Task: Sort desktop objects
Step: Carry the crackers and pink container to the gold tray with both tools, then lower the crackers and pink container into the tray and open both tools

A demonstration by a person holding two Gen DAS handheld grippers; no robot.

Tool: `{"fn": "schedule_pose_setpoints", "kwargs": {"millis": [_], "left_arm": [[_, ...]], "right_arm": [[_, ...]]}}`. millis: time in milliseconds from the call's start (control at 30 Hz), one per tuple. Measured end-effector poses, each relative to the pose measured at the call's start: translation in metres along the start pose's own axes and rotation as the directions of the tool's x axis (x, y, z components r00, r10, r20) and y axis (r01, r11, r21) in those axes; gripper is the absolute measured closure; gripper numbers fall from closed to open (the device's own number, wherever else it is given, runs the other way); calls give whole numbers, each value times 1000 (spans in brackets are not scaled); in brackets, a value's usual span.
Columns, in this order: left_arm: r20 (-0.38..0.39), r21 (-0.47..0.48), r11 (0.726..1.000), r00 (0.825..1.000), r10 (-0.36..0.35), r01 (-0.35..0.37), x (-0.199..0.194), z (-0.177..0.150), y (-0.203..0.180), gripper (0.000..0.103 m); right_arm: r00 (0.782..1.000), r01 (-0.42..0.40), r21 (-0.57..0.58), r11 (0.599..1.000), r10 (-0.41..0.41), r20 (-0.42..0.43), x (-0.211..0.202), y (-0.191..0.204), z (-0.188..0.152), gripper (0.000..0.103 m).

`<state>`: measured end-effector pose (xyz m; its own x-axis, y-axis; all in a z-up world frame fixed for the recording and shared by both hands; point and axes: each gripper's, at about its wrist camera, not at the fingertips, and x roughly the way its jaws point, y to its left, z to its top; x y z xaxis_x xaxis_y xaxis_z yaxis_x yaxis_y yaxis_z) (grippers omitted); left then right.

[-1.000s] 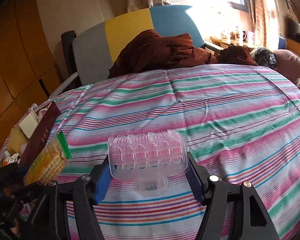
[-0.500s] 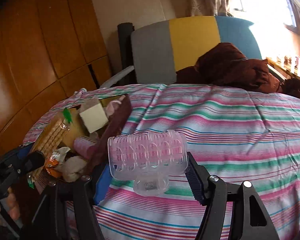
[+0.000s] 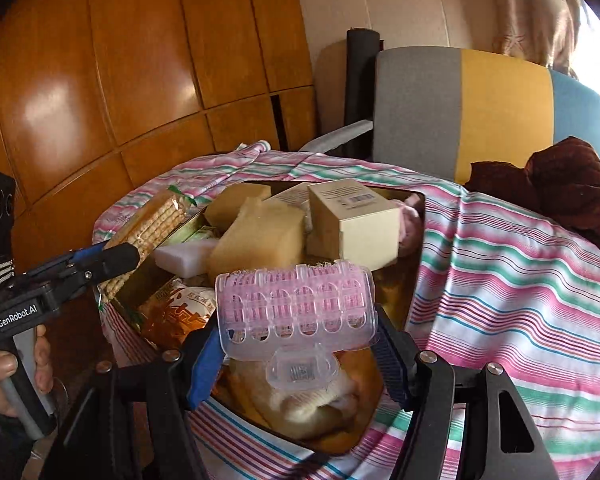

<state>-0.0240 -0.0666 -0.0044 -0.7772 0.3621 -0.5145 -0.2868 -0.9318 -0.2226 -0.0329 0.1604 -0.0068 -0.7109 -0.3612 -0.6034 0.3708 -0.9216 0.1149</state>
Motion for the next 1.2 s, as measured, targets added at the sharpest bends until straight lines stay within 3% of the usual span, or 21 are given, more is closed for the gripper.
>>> {"fn": "schedule_pose_setpoints", "kwargs": {"millis": [167,267,467,533,667,1200], "left_arm": [[-36,-30,999,999,21,-23,9,-9,18,54],[-65,-38,999,998,25,-28,16,-14,24,54],[-93,-49,999,995,17,-21,29,-19,27,54],[-87,-66,998,996,15,-21,28,-20,29,53],[-74,-71,997,997,22,-27,24,-23,30,41],[-36,-8,997,997,70,-70,5,-22,16,41]], "right_arm": [[999,-3,-67,998,1,-38,16,14,-3,35],[997,55,-101,993,-60,-47,22,14,-6,34],[997,51,-69,996,-55,-54,32,2,-7,33],[998,44,-59,997,-47,-45,30,1,-8,32],[999,30,-37,999,-31,-31,26,0,-11,27],[997,46,33,998,-48,59,-3,-5,-20,29]]}}
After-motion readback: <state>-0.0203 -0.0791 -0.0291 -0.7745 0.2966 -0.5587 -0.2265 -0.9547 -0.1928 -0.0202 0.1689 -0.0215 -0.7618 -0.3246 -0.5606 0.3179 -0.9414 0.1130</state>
